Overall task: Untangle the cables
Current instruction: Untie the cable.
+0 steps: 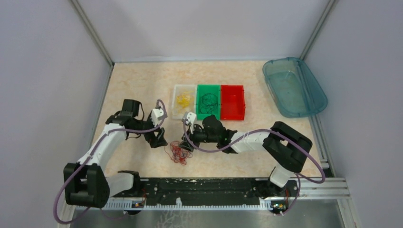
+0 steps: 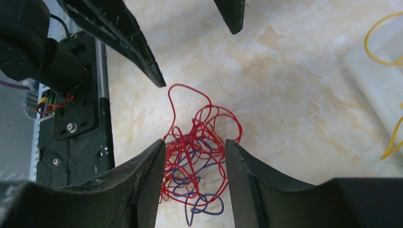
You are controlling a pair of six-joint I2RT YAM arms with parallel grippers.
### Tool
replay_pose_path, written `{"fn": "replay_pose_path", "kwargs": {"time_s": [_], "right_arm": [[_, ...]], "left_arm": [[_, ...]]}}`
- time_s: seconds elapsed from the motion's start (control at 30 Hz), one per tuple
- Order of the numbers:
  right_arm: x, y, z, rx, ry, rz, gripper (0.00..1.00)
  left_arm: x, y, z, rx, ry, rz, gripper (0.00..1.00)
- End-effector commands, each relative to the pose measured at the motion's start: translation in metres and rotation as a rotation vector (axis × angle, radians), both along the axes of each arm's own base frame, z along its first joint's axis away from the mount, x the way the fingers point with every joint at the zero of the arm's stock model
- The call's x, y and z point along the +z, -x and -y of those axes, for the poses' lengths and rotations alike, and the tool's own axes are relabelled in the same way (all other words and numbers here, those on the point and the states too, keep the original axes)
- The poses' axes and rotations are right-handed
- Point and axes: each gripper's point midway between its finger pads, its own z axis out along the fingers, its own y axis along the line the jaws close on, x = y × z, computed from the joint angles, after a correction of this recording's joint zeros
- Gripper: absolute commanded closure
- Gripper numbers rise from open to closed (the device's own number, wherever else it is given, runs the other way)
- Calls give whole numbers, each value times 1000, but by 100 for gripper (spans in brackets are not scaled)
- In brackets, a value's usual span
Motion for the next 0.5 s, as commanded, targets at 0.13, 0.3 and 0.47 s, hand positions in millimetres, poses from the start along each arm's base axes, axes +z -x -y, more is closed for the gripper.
{"fn": "replay_pose_path", "kwargs": {"time_s": [0.13, 0.3, 0.47], "right_arm": [[17, -7, 18, -133, -113, 77, 51], [20, -16, 31, -221, -127, 97, 51], [33, -25, 35, -272, -149, 117, 52]], "left_arm": [[-34, -2, 1, -78, -37, -86, 13], [-45, 11, 7, -137, -24, -148, 20], [-50, 11, 7, -145, -28, -152, 41]]}}
